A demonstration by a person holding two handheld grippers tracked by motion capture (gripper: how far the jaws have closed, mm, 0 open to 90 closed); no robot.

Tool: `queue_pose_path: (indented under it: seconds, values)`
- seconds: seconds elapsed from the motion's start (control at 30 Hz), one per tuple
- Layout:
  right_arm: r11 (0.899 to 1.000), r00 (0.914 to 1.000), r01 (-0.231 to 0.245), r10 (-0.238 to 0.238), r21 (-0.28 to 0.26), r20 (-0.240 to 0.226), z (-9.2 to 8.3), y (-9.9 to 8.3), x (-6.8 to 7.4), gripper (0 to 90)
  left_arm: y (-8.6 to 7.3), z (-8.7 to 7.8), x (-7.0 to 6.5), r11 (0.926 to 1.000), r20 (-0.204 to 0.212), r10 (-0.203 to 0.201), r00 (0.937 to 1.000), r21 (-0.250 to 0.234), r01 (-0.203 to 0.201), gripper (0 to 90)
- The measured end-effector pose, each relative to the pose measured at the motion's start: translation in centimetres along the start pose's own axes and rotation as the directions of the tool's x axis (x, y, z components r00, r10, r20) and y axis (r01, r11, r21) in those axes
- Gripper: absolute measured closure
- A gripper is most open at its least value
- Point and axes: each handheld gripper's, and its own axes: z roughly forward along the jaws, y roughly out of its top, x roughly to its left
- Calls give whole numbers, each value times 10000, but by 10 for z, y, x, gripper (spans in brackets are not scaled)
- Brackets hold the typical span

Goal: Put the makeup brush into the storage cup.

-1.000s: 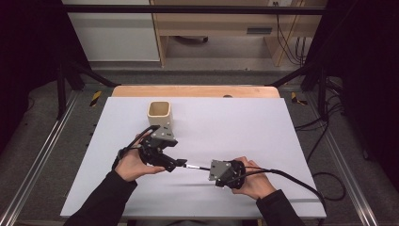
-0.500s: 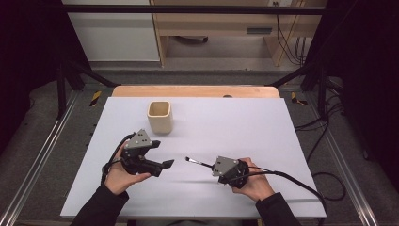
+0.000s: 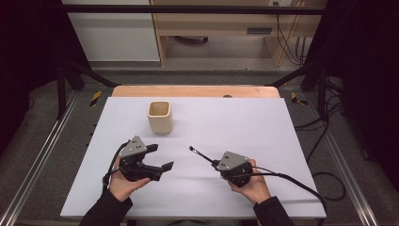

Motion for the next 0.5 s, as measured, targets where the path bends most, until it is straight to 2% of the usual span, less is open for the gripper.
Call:
queue_pose_path:
  seconds: [0.3, 0.4, 0.5]
  values:
    - [9928, 9953, -960, 968, -721, 80, 0, -2, -3, 838, -9, 8, 2, 9983, 0, -367, 9993, -463, 367, 127]
    - [9845, 9902, -1383, 1396, -1079, 44, -2, -3, -6, 838, -8, 10, 1, 9969, 58, -441, 9990, -649, 444, 124]
    - [9799, 9884, -1475, 1508, -1344, 152, -3, -2, -6, 837, -6, 11, -1, 9940, 190, -542, 9983, -945, 558, 123]
